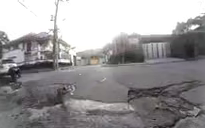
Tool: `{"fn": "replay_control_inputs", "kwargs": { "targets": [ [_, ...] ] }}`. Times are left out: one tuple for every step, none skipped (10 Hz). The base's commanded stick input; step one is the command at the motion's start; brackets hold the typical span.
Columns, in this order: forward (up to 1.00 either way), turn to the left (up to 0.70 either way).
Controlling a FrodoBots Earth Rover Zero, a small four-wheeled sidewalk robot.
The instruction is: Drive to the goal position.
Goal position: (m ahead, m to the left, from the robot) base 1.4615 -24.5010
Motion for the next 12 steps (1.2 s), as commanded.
{"fn": "replay_control_inputs", "kwargs": {
  "targets": [
    [0.85, 0.0],
    [0.85, 0.0],
    [0.85, 0.0],
    [0.85, 0.0],
    [0.85, 0.0],
    [0.85, 0.0],
    [0.85, 0.0],
    [0.85, 0.0],
    [0.85, 0.0],
    [0.85, 0.0],
    [0.85, 0.0],
    [0.85, -0.18]
  ]
}}
